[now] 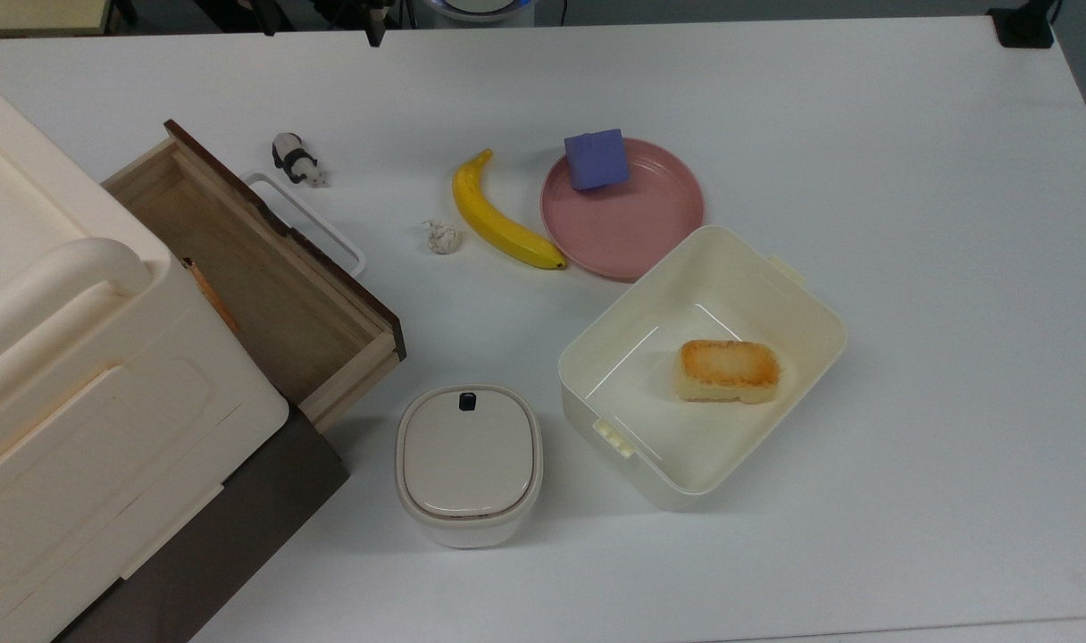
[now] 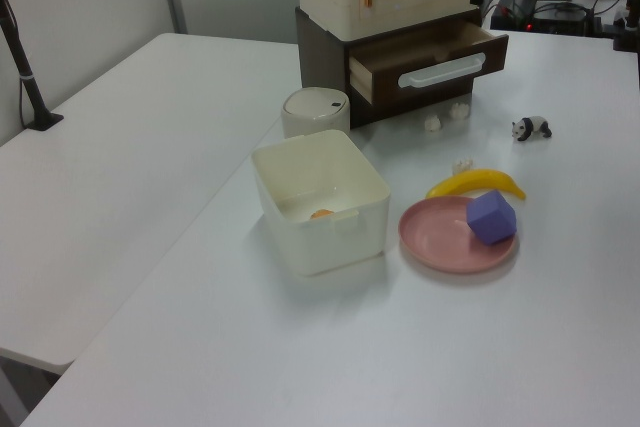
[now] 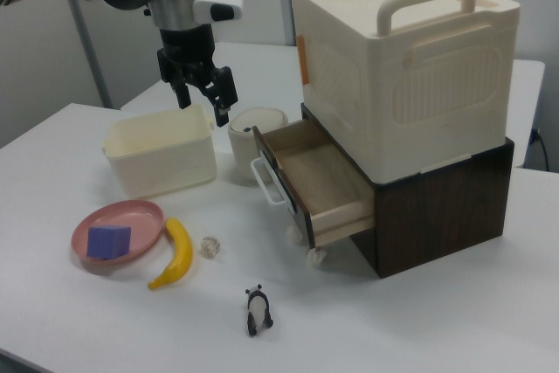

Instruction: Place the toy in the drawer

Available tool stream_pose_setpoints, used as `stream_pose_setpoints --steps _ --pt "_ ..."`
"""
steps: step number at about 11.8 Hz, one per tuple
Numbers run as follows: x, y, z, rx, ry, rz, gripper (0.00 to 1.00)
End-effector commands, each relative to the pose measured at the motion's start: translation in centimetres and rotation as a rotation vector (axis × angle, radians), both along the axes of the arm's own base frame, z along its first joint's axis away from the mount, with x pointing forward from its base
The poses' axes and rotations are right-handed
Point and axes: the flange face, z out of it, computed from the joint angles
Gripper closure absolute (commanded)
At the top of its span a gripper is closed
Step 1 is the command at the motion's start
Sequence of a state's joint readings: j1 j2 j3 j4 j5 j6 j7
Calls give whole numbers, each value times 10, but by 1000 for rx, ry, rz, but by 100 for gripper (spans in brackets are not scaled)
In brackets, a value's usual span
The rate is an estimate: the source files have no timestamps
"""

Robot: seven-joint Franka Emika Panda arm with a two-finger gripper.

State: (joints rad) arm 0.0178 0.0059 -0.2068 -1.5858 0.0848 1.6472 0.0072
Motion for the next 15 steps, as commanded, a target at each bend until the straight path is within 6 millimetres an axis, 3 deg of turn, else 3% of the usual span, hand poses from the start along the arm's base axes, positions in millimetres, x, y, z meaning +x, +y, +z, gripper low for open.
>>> stream_pose_setpoints --steps 1,5,15 --pt "-5 2 4 27 -43 -25 0" --pt "4 0 1 23 -38 -31 0" --pt "6 -4 4 42 -42 -40 0"
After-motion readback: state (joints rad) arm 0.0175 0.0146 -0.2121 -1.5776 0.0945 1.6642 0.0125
